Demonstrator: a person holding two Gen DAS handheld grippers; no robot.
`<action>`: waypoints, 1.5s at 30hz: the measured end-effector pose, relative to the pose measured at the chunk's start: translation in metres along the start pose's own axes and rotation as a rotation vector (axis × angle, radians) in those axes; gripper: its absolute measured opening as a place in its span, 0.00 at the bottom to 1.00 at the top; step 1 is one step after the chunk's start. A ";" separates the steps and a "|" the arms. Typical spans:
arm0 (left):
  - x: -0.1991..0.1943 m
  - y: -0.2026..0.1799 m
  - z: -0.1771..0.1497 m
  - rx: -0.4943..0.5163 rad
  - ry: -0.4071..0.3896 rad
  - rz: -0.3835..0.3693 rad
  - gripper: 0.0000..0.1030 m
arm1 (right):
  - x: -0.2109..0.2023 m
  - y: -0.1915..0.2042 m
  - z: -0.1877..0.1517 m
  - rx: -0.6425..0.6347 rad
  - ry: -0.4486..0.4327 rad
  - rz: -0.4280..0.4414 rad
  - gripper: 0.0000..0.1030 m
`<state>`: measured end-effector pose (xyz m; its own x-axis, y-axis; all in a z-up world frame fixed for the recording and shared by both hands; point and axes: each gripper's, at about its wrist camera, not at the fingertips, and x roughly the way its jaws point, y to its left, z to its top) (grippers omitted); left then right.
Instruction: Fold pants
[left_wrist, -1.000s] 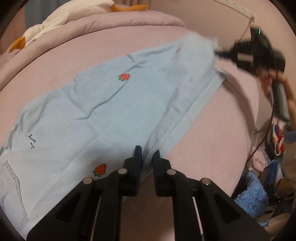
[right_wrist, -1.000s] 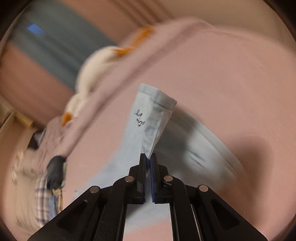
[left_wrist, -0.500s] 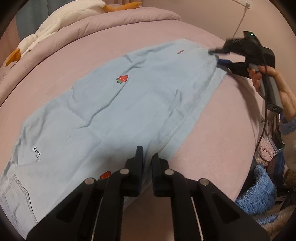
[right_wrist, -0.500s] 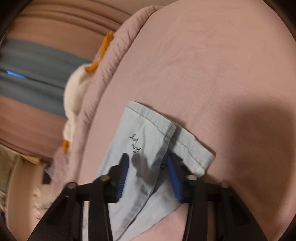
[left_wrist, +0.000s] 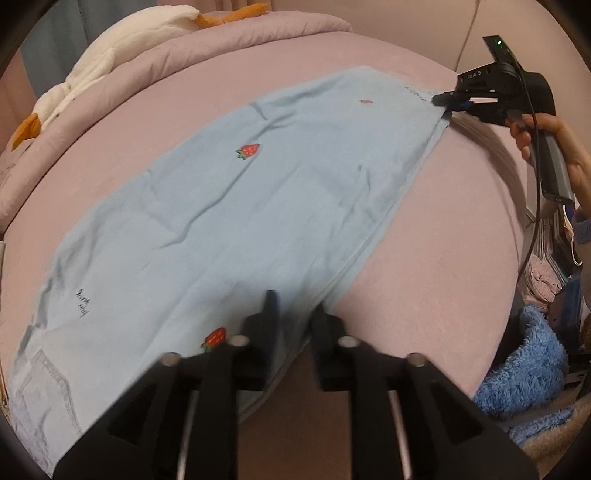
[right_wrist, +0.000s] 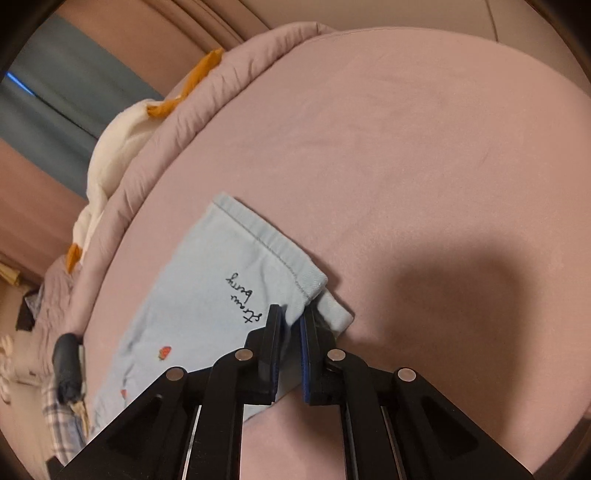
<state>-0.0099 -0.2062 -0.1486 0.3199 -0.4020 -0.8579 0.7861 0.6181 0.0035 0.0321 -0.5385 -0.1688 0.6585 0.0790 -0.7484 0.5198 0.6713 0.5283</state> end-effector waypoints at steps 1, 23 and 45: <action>-0.006 0.003 -0.001 -0.017 -0.006 -0.007 0.45 | -0.007 0.006 0.002 -0.030 -0.029 -0.042 0.12; -0.058 0.147 -0.082 -0.517 -0.097 0.087 0.49 | 0.014 0.139 -0.107 -0.894 0.190 -0.019 0.22; -0.072 0.209 -0.119 -0.740 -0.117 0.232 0.43 | 0.102 0.137 0.023 -0.449 0.143 0.066 0.00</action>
<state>0.0683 0.0328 -0.1474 0.5188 -0.2506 -0.8173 0.1485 0.9679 -0.2026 0.1832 -0.4553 -0.1635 0.5841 0.2115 -0.7836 0.1724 0.9111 0.3744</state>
